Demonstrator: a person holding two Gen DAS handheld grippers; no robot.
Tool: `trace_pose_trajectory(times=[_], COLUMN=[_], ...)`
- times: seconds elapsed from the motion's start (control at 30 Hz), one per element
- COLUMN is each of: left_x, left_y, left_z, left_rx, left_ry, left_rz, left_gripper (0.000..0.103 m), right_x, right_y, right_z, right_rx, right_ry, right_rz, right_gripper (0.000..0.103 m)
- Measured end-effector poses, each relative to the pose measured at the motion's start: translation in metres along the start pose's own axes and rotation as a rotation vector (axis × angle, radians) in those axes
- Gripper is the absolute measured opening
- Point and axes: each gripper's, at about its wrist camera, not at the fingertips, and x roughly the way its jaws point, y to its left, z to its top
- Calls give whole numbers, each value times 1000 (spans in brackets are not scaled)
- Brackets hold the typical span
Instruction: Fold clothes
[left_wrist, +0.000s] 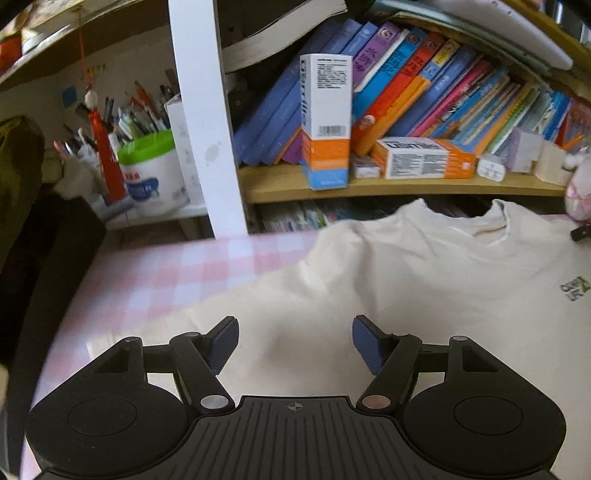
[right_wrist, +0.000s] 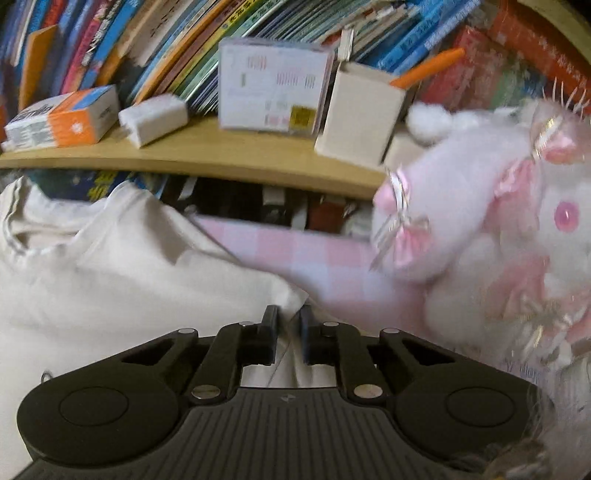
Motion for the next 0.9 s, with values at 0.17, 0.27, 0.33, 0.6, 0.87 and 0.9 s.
trace_pose_trajectory(times=[0.17,0.27,0.33,0.6,0.87,0.9], left_x=[12,3,-2,3,1,2], left_y=[31,60,77,107,128,132], left_z=[2,-13,-25,-46,-60,-59], left_rx=[-27,-100,-145,-327,-478,-483], left_ry=[25,39,54,58,25,25], left_rz=[163,221,265,229,274,270], left_gripper=[70,69,70,65,7,7], right_x=[0,-25,-48,-123,-164,-166], right_y=[9,-3,-13,0,41,42], right_z=[2,-11,-26,-117,-176,-182], right_rx=[-61,-22,9,152,204,218], right_ry=[-22,-76,-93,-57,-19,-6], right_rz=[-71,-46,-24,-16,-97,-104], right_gripper=[39,43,44,73,83,83])
